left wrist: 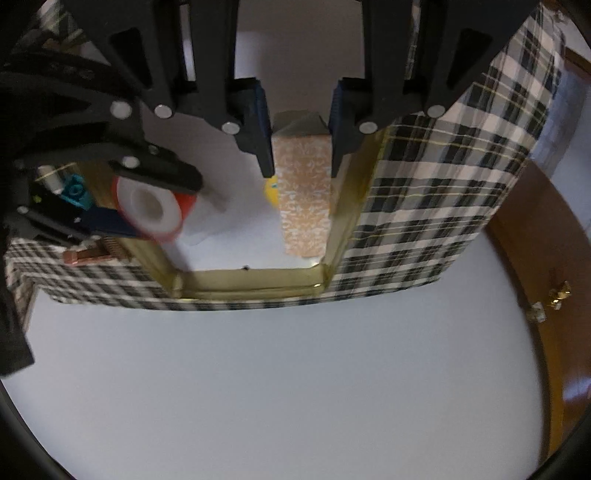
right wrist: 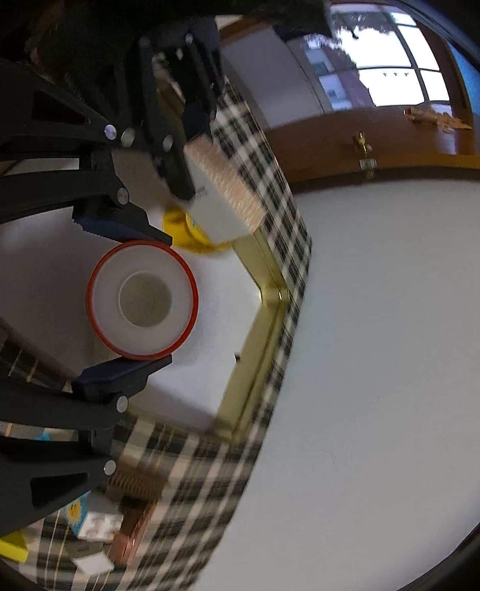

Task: Organize rigid objects
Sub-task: 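Lower the pink-patterned box into the tray with the left tool while the right tool releases the tape roll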

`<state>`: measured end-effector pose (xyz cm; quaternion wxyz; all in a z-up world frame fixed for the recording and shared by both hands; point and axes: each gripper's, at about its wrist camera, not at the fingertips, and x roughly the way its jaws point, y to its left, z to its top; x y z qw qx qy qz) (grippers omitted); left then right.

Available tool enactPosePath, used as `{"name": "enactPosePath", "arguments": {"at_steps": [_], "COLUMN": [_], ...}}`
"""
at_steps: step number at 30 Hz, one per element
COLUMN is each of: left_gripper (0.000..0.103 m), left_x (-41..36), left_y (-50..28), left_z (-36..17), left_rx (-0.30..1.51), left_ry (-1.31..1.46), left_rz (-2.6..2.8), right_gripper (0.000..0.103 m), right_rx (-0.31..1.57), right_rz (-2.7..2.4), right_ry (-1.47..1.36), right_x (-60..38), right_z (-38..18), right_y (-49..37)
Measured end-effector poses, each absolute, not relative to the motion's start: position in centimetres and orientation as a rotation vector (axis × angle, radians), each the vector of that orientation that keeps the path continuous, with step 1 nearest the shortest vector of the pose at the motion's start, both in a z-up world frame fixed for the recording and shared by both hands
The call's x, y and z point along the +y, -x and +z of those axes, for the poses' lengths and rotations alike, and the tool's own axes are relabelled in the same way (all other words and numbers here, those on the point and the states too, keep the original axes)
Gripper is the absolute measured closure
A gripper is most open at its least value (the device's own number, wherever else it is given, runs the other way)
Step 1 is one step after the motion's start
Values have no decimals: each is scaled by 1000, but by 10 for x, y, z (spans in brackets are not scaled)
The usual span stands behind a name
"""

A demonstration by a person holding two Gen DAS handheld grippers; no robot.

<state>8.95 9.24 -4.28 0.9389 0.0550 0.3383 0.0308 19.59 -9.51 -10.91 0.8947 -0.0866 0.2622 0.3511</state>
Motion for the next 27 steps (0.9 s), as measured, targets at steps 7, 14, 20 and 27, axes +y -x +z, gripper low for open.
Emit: {"name": "enactPosePath", "arguments": {"at_steps": [7,14,20,27], "left_gripper": [11,1,1,1], "left_x": [101,97,61,-16], "left_y": [-70,-62,-66,-74], "left_z": [-29,-10,-2,2], "left_rx": [626,575,567,556], "left_ry": [-64,-18,-42,-114], "left_rz": [96,111,60,-71], "right_gripper": [29,26,24,24], "right_rx": [517,485,487,520], "right_rz": [715,627,508,384], "right_ry": [145,95,4,-108], "right_x": [-116,-189,-263,-340], "right_z": [-104,-98,-99,-106], "right_y": [-190,-189,-204,-211]}}
